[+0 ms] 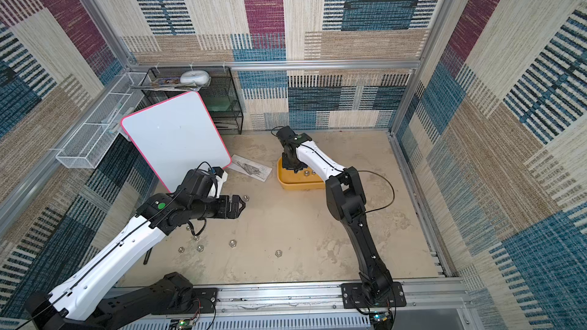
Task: Put the nuts on the desktop into the storage box
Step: Place the nut in the storage box.
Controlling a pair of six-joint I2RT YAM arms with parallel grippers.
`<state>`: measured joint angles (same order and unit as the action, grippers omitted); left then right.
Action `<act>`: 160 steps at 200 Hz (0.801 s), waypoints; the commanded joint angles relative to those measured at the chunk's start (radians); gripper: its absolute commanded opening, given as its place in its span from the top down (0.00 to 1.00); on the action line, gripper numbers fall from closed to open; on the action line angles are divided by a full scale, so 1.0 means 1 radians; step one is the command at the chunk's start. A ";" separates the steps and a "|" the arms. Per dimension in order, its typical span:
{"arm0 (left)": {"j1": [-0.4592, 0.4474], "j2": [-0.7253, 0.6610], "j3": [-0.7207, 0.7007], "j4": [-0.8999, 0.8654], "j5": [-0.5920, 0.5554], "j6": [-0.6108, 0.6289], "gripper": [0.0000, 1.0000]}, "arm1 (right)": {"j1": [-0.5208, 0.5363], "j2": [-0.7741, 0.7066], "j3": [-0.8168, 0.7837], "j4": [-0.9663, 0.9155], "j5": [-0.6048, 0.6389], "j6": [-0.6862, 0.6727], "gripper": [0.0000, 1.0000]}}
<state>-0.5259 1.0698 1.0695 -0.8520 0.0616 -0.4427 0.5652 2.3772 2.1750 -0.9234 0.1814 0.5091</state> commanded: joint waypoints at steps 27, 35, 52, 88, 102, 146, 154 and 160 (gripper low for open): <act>0.009 0.024 0.017 0.017 -0.024 0.027 0.00 | -0.013 0.095 0.104 -0.033 -0.022 -0.030 0.76; 0.009 0.030 0.021 0.013 -0.025 0.030 0.00 | -0.015 0.106 0.110 -0.031 -0.023 -0.030 0.76; 0.013 0.033 0.024 0.012 -0.028 0.034 0.00 | -0.020 0.123 0.121 -0.028 -0.031 -0.032 0.76; 0.019 0.038 0.027 0.012 -0.031 0.038 0.00 | -0.023 0.140 0.131 -0.004 -0.039 -0.045 0.73; 0.021 0.039 0.027 0.013 -0.028 0.039 0.00 | -0.023 0.148 0.143 0.001 -0.044 -0.049 0.73; 0.025 0.032 0.026 0.013 -0.025 0.036 0.00 | -0.024 0.146 0.154 0.000 -0.062 -0.055 0.60; 0.026 0.032 0.026 0.011 -0.024 0.037 0.00 | -0.023 0.139 0.154 -0.001 -0.062 -0.056 0.60; 0.026 0.029 0.027 0.011 -0.023 0.035 0.00 | -0.023 0.131 0.154 -0.002 -0.062 -0.055 0.60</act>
<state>-0.5030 1.1046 1.0885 -0.8494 0.0452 -0.4141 0.5423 2.5263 2.3222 -0.9222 0.1291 0.4595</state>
